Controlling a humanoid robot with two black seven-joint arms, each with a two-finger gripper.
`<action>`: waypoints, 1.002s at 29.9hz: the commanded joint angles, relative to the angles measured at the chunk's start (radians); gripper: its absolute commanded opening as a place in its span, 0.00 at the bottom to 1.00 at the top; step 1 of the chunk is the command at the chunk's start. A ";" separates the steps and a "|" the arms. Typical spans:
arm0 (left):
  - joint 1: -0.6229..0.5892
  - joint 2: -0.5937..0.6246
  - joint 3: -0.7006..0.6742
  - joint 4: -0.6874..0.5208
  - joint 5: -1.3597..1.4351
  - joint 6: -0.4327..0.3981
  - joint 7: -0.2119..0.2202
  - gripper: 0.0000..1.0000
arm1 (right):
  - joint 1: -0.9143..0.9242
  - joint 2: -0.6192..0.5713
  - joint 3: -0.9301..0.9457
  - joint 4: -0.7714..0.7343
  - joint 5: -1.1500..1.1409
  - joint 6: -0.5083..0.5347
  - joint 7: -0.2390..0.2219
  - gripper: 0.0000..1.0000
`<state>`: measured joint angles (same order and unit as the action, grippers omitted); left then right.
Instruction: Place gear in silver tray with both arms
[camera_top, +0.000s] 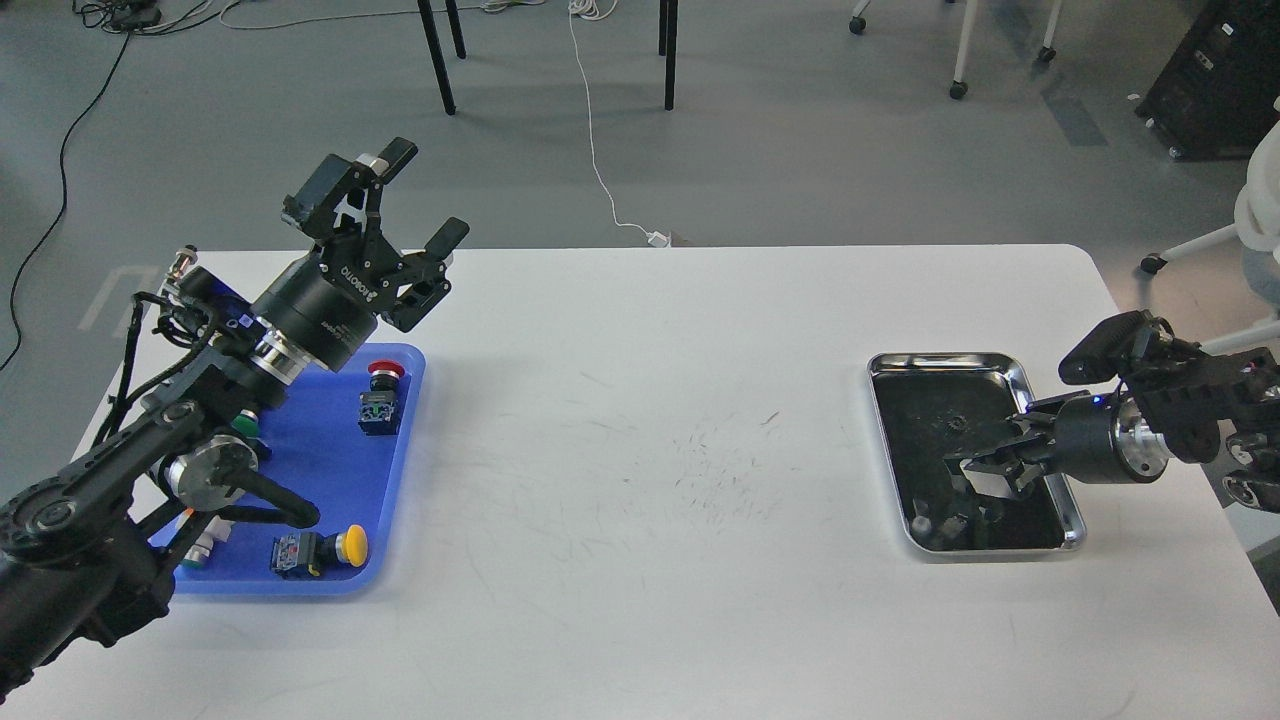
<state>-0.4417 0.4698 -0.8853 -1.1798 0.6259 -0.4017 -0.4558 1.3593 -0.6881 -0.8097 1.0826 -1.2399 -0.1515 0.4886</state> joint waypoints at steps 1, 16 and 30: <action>0.001 0.001 -0.001 0.000 0.001 0.009 -0.009 0.98 | -0.051 -0.027 0.191 0.014 0.115 0.004 0.000 0.97; 0.095 -0.101 -0.078 0.012 0.017 0.072 0.026 0.98 | -0.532 0.128 1.092 0.025 1.061 0.015 0.000 0.97; 0.222 -0.169 -0.190 0.012 0.017 0.061 0.131 0.98 | -0.625 0.214 1.172 0.075 1.103 0.010 0.000 0.99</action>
